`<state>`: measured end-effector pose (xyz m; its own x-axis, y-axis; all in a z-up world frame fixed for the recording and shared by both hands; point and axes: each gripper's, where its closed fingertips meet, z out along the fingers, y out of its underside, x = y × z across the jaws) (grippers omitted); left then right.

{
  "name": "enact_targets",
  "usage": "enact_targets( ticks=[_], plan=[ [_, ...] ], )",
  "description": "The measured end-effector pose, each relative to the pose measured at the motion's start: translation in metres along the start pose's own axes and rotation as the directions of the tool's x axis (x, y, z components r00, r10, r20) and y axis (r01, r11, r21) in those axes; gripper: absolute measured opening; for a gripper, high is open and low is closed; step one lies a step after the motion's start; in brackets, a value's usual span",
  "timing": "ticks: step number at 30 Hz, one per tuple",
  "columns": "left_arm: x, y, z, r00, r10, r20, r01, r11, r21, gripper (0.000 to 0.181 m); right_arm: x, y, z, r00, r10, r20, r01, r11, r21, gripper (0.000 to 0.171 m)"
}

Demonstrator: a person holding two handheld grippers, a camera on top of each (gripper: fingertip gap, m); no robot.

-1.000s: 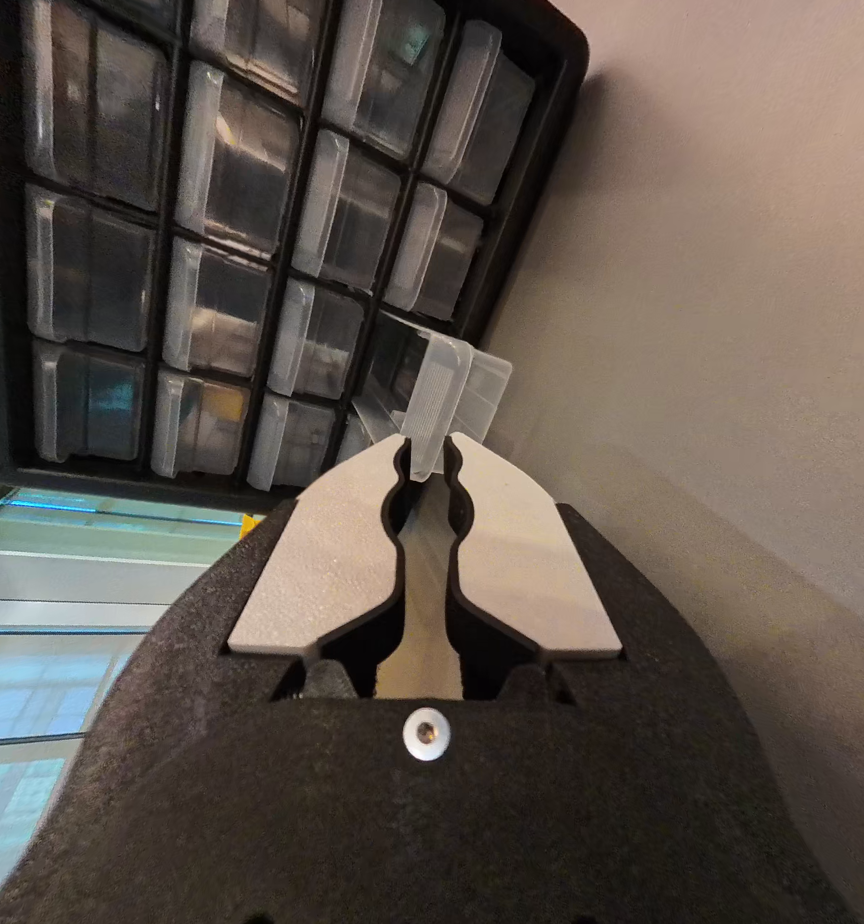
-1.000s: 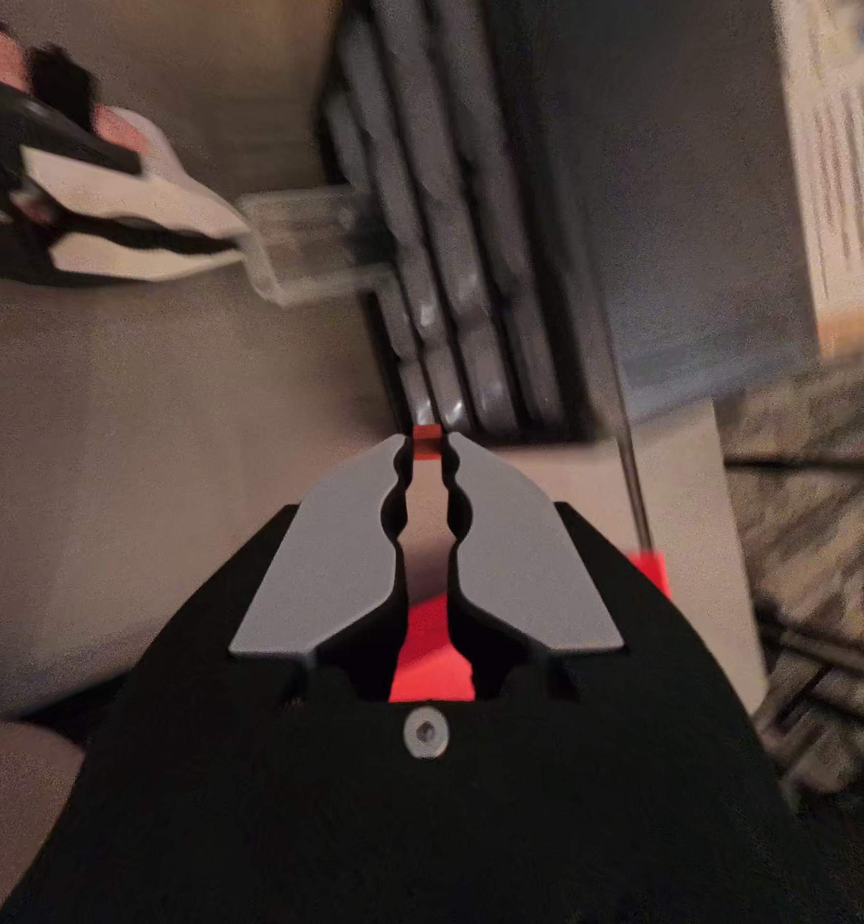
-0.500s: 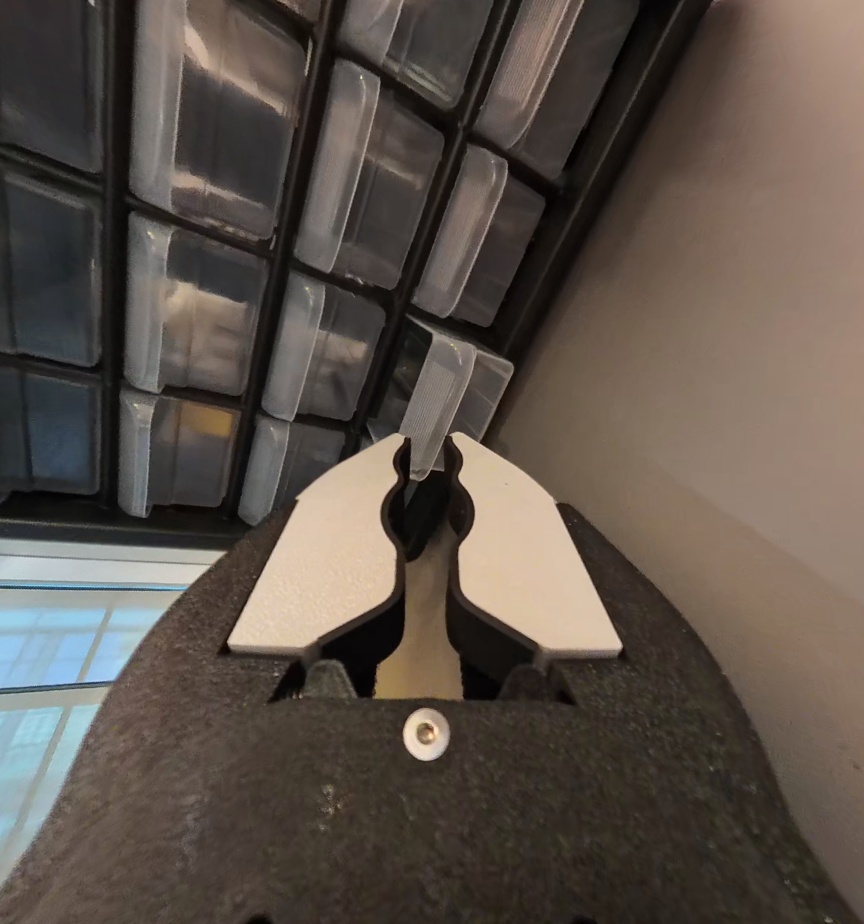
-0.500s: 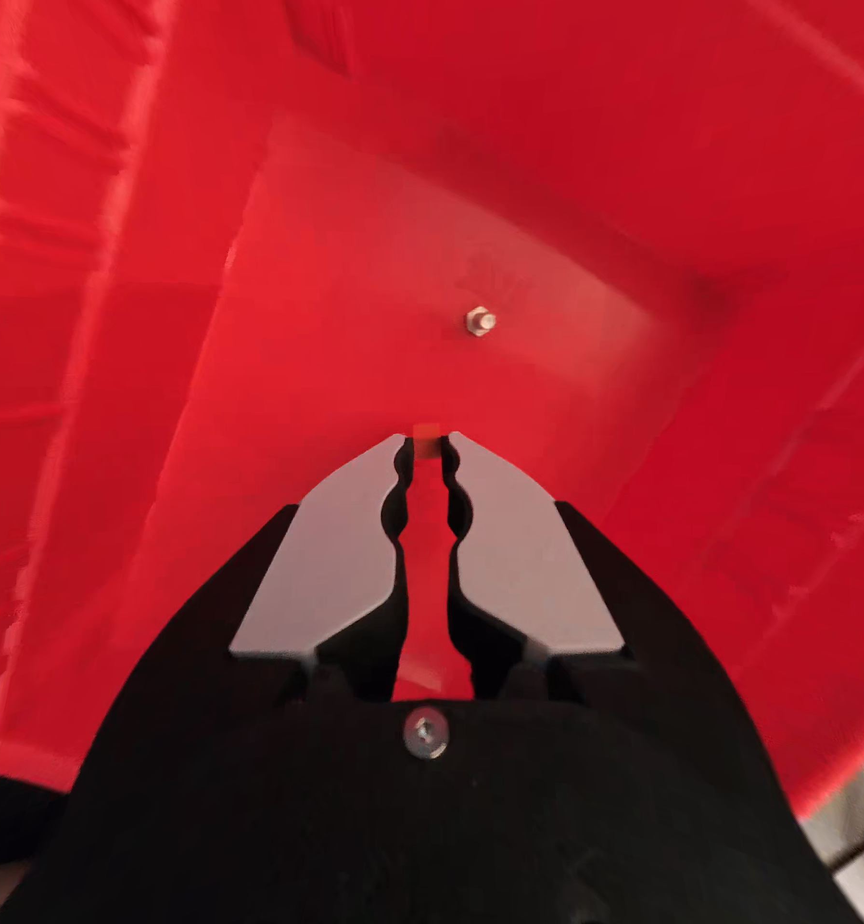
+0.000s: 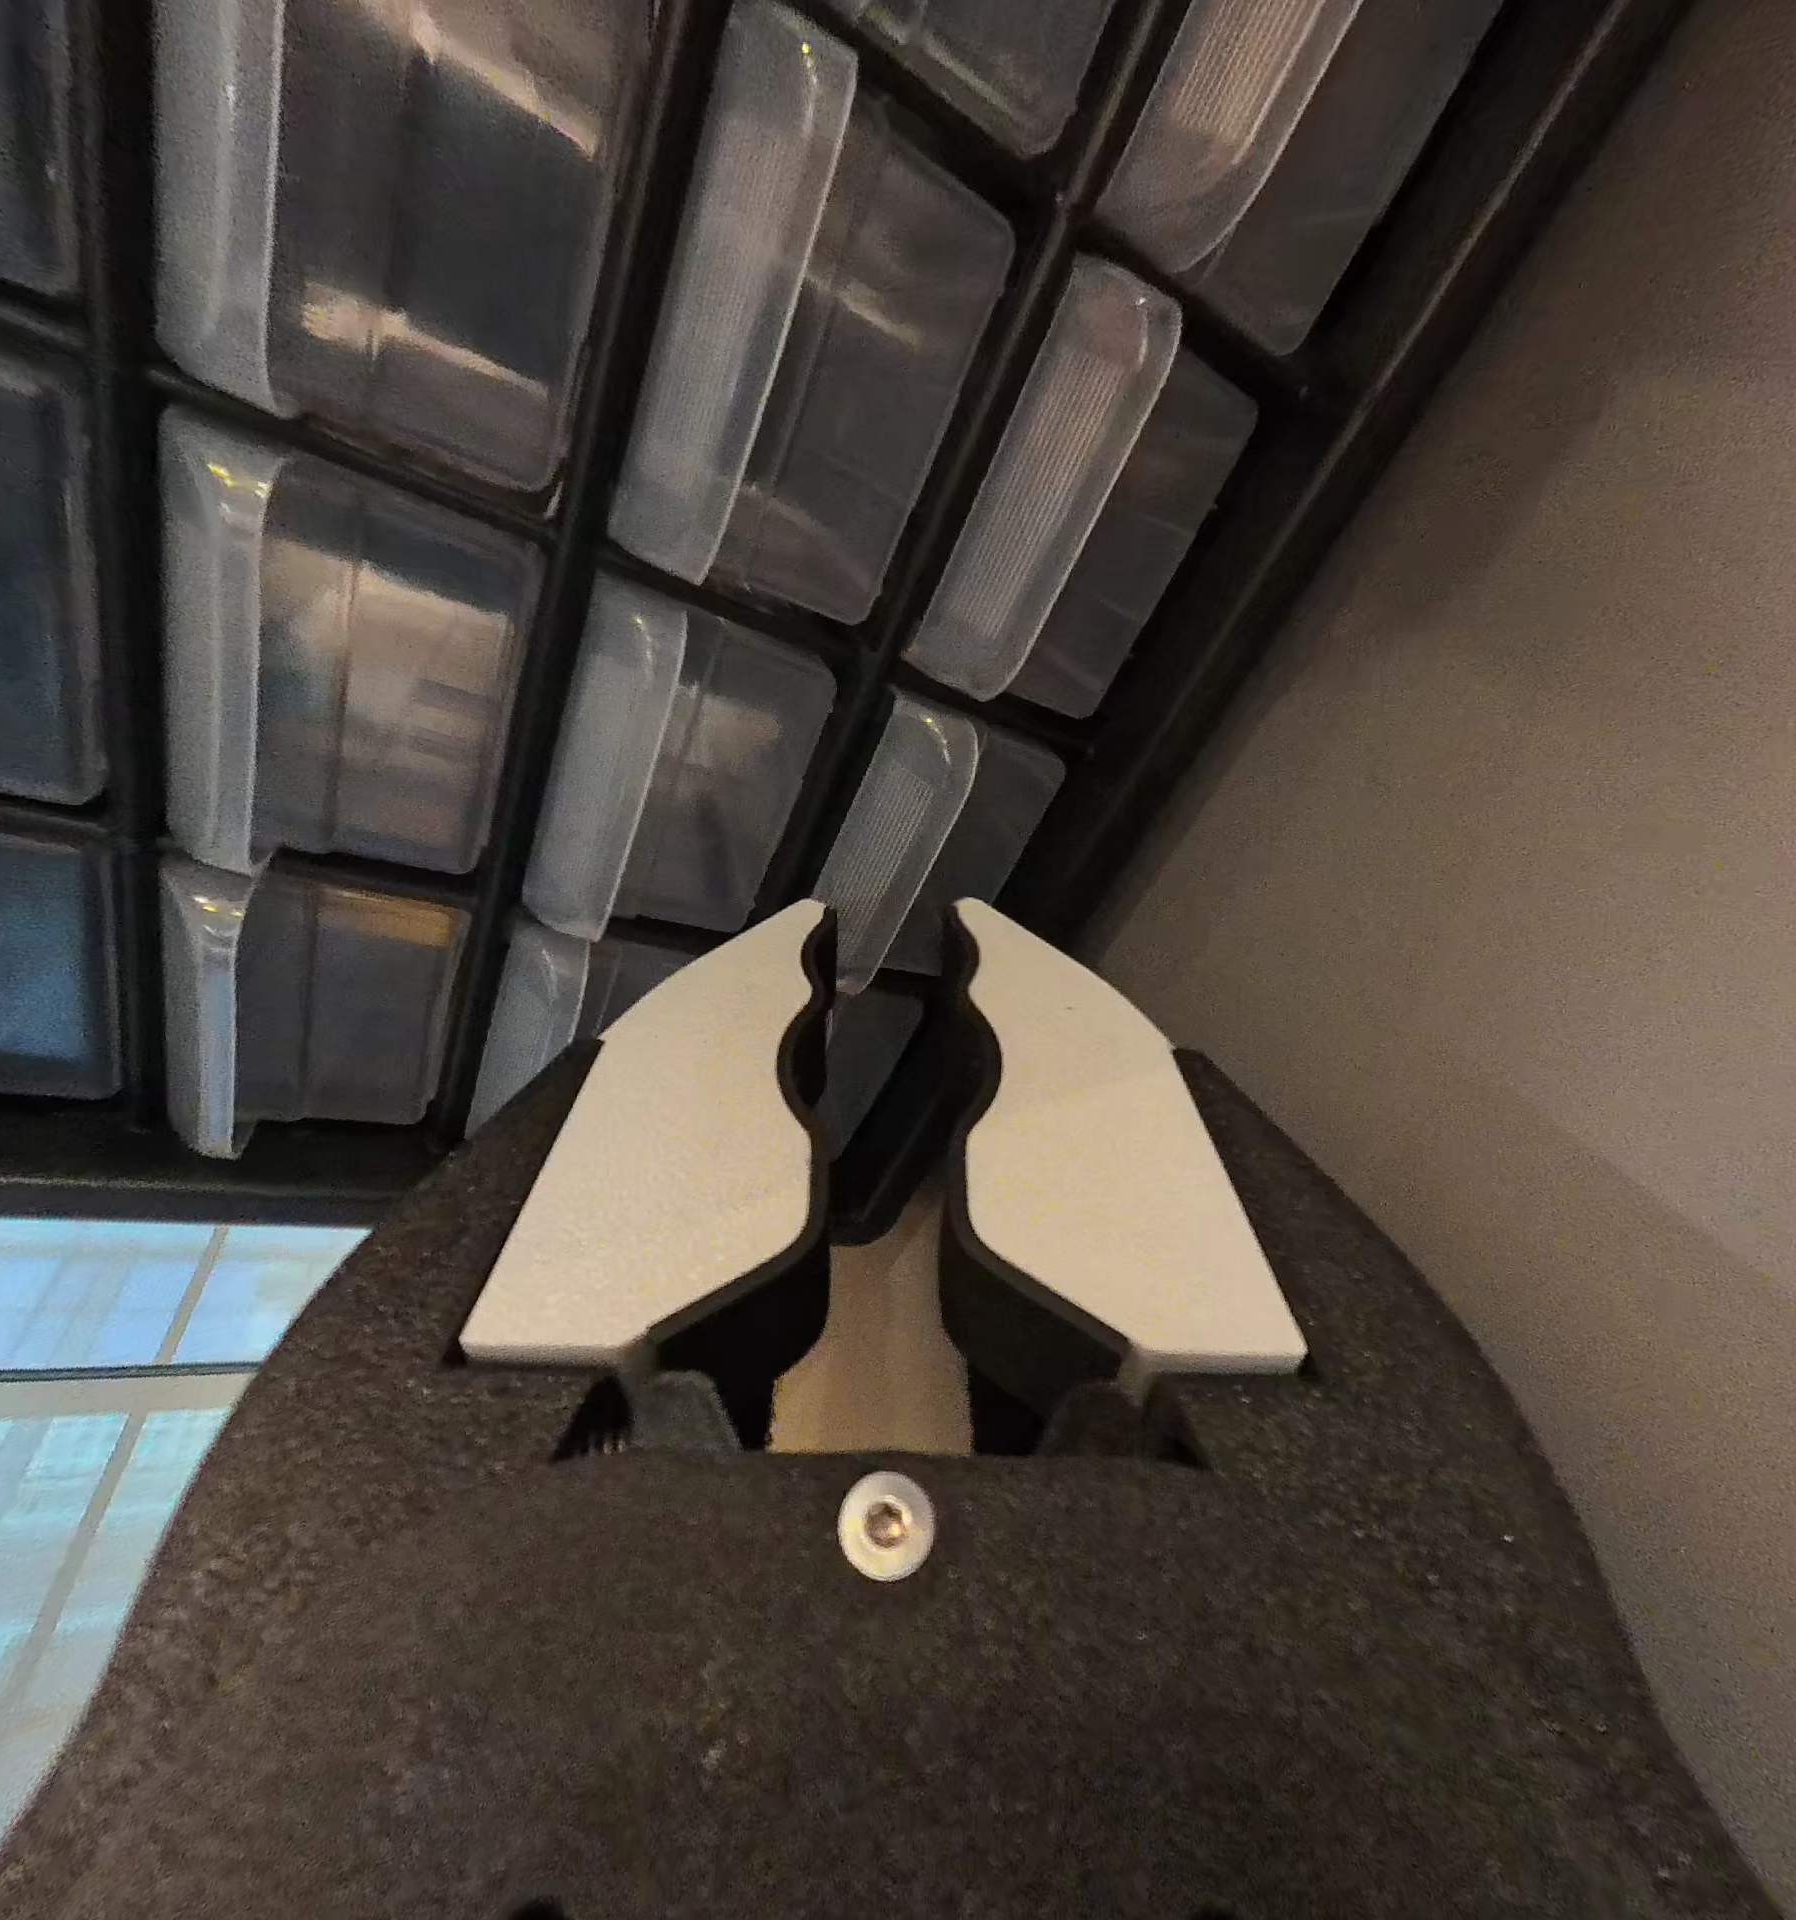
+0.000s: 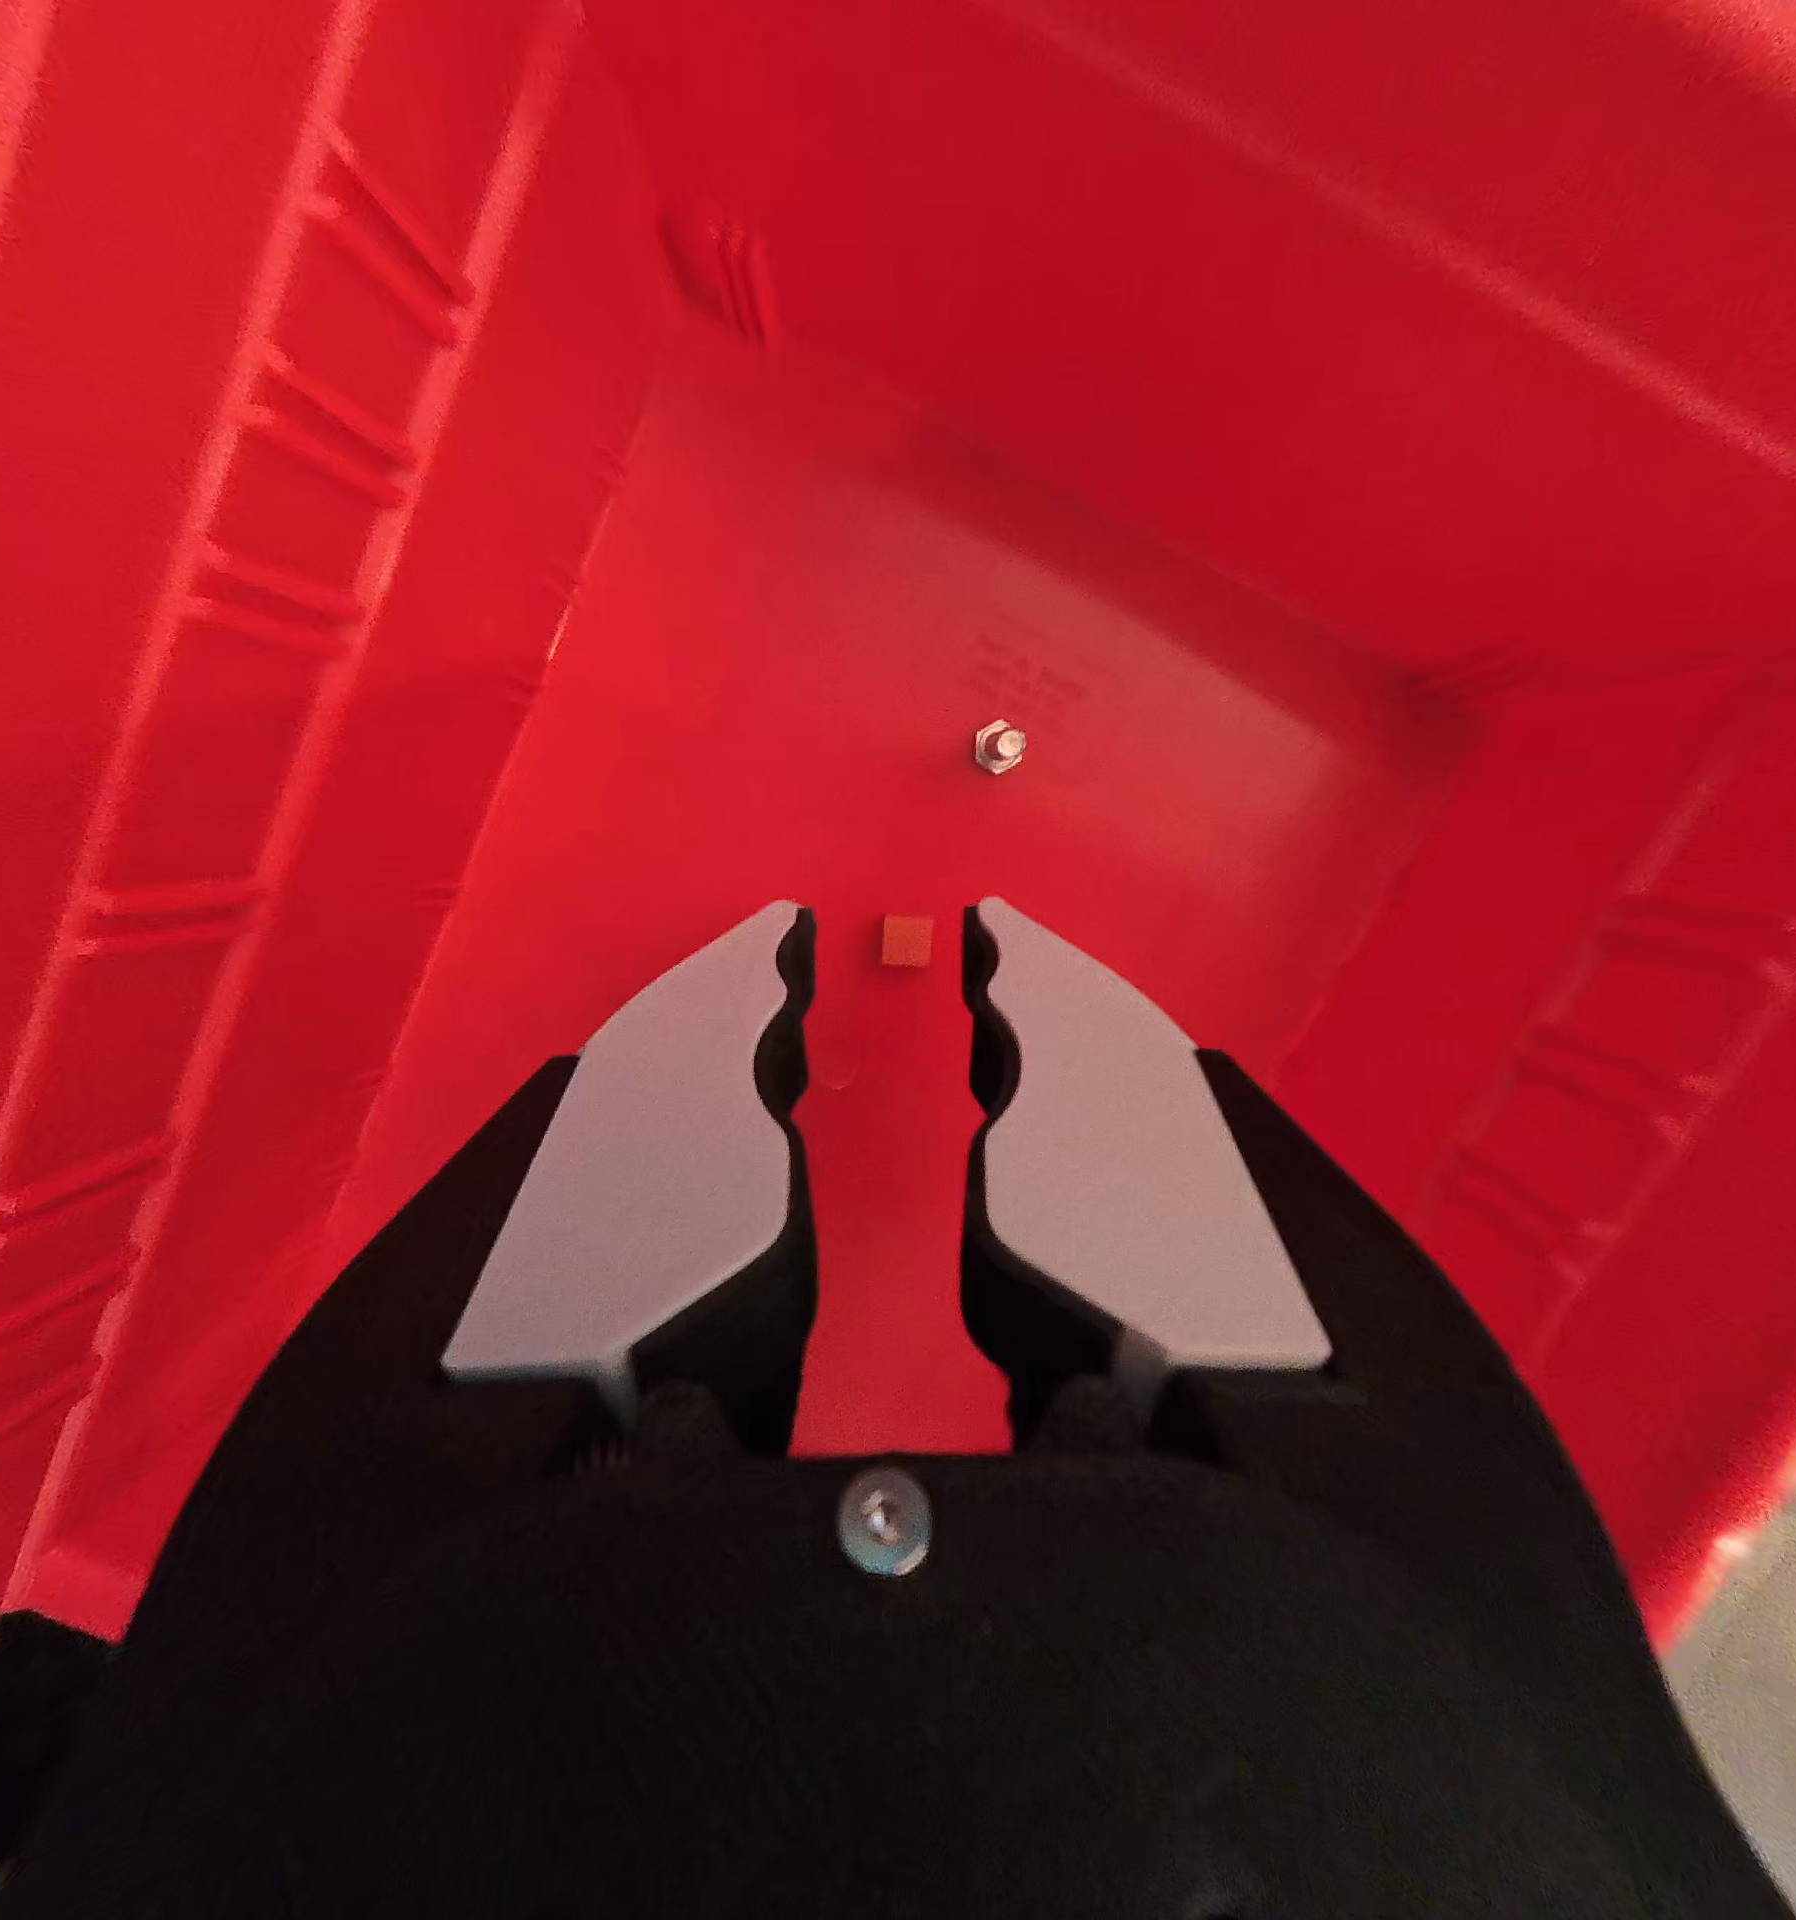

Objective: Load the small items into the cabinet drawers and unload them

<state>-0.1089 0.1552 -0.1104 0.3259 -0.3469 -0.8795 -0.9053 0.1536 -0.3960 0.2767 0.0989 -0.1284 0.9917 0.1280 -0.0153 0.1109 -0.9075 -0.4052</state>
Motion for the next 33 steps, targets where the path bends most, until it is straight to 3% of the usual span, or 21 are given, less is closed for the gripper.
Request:
enact_targets(
  ticks=[8,11,19,27,33],
  plan=[
    [-0.003,-0.001,0.003,1.000,0.000,0.016,0.000,1.000,-0.001,0.014,-0.009,-0.017,-0.025,0.988,-0.116,-0.100,0.121,0.992,0.045,0.027],
    [0.005,0.000,0.000,0.999,-0.031,-0.025,0.031,0.999,0.008,0.028,-0.012,-0.020,-0.031,0.986,-0.127,-0.110,0.134,0.989,0.059,0.027],
    [0.007,0.014,-0.043,0.985,-0.153,-0.077,0.158,0.985,0.068,0.025,-0.033,-0.014,-0.046,0.980,-0.184,-0.078,0.191,0.977,0.093,0.027],
    [-0.055,0.039,-0.050,0.924,-0.369,0.106,0.357,0.927,0.114,0.023,-0.050,-0.019,-0.063,0.960,-0.275,-0.055,0.280,0.944,0.174,0.027],
    [-0.062,0.057,-0.028,0.944,-0.288,0.158,0.288,0.957,0.025,0.026,-0.055,-0.027,-0.073,0.956,-0.294,-0.022,0.290,0.923,0.252,0.027]
  ],
)
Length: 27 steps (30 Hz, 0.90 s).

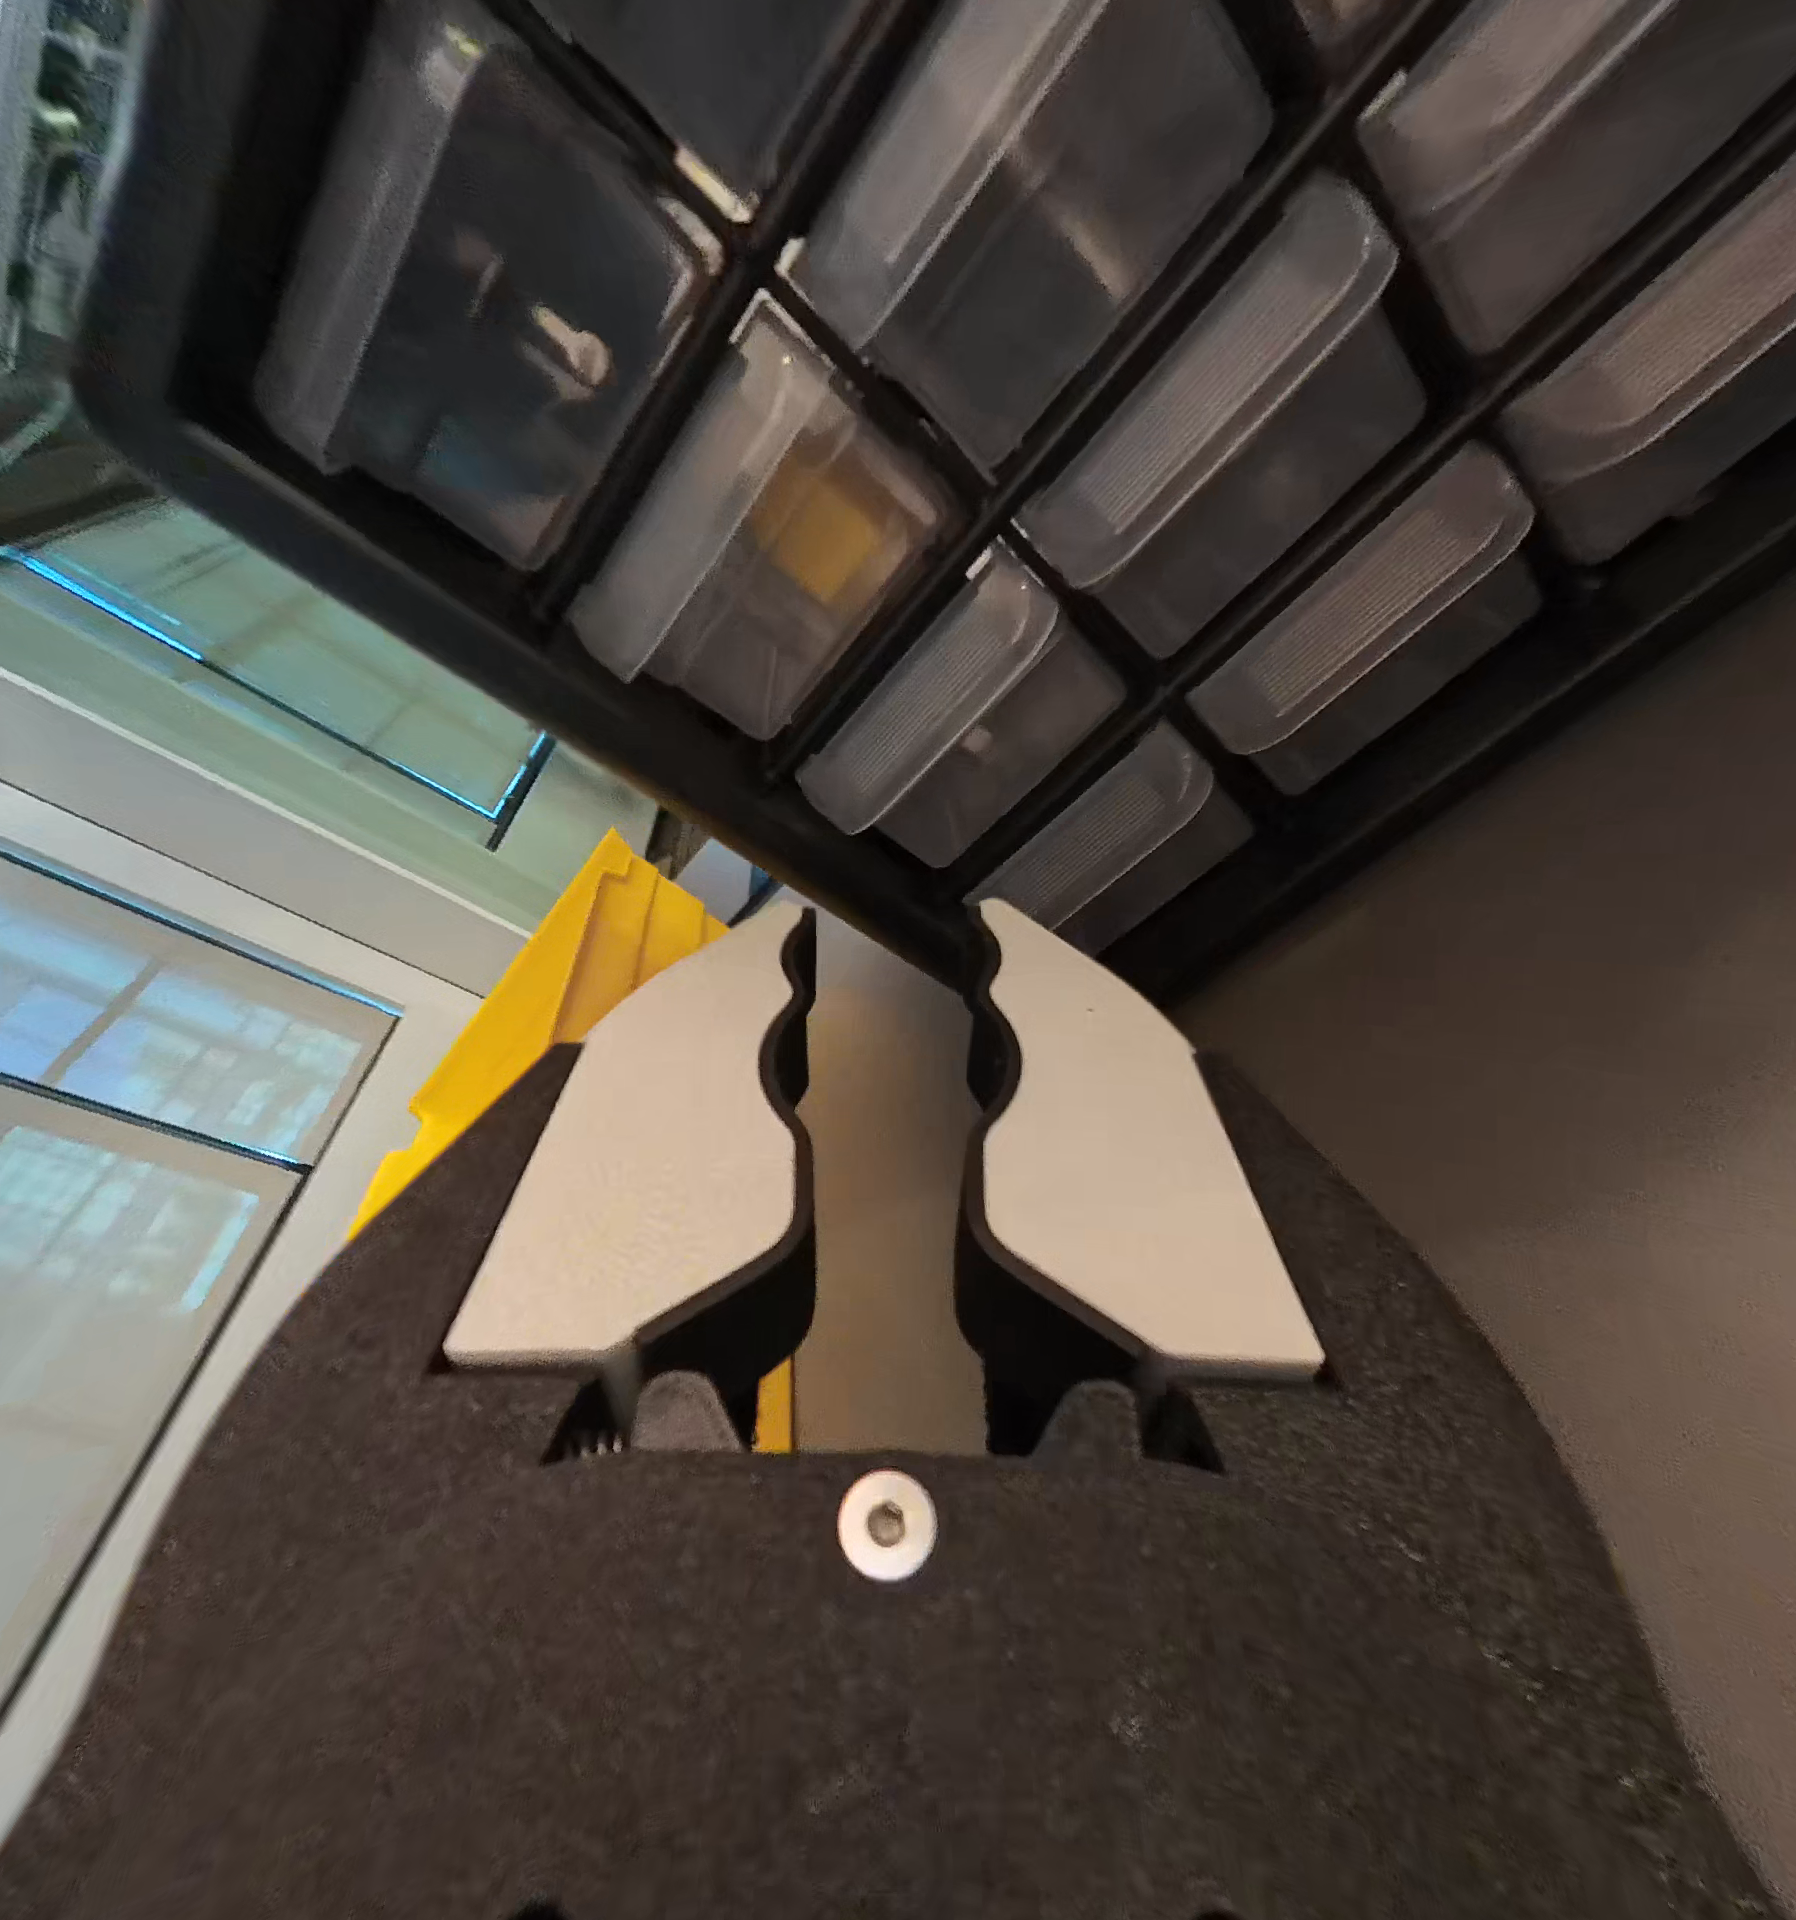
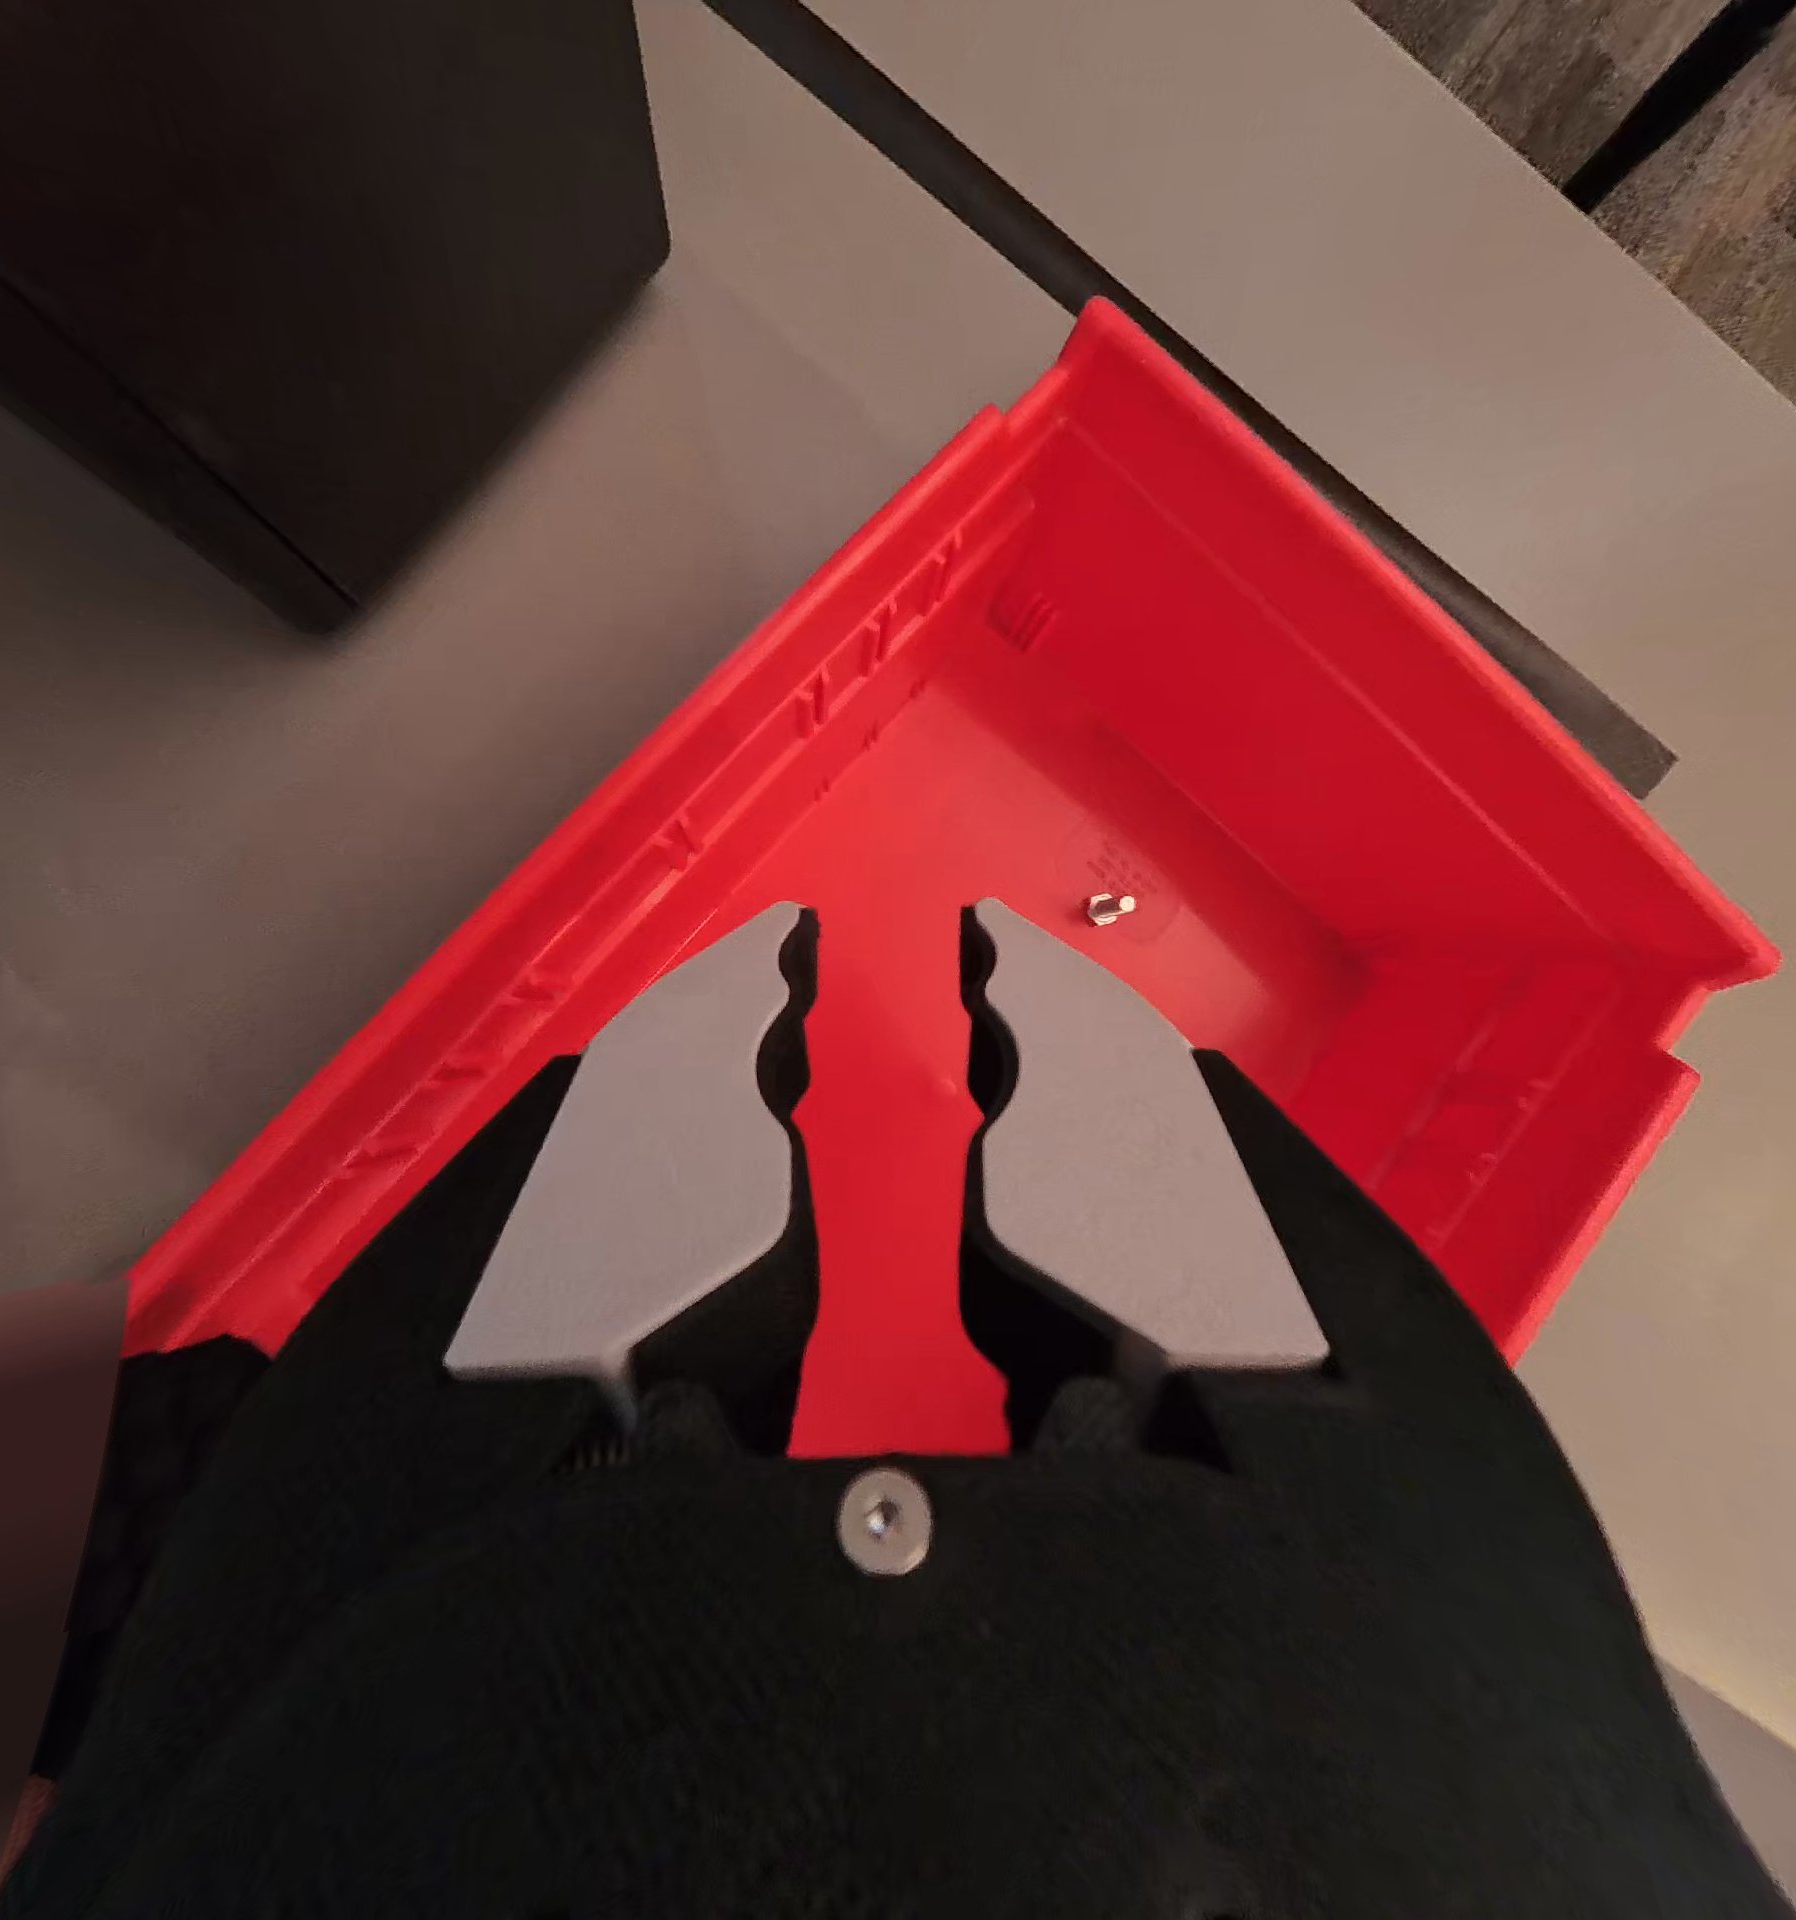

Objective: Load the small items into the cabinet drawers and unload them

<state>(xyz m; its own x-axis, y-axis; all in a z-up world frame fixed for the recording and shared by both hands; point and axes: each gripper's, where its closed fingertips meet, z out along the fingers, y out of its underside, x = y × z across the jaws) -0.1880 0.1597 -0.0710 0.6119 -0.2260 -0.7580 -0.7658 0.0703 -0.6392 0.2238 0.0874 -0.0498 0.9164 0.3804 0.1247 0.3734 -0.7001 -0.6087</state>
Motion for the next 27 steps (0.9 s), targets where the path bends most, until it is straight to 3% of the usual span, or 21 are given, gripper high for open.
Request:
enact_targets(
  ticks=[13,27],
  plan=[
    [-0.005,-0.019,0.015,0.955,0.276,0.111,-0.282,0.959,0.041,0.014,0.000,0.010,0.005,0.997,0.026,0.074,-0.026,1.000,0.002,0.025],
    [-0.002,-0.022,0.023,0.919,0.374,0.126,-0.382,0.922,0.055,0.016,0.000,0.025,0.011,0.991,0.057,0.118,-0.053,0.998,-0.037,0.024]
  ],
)
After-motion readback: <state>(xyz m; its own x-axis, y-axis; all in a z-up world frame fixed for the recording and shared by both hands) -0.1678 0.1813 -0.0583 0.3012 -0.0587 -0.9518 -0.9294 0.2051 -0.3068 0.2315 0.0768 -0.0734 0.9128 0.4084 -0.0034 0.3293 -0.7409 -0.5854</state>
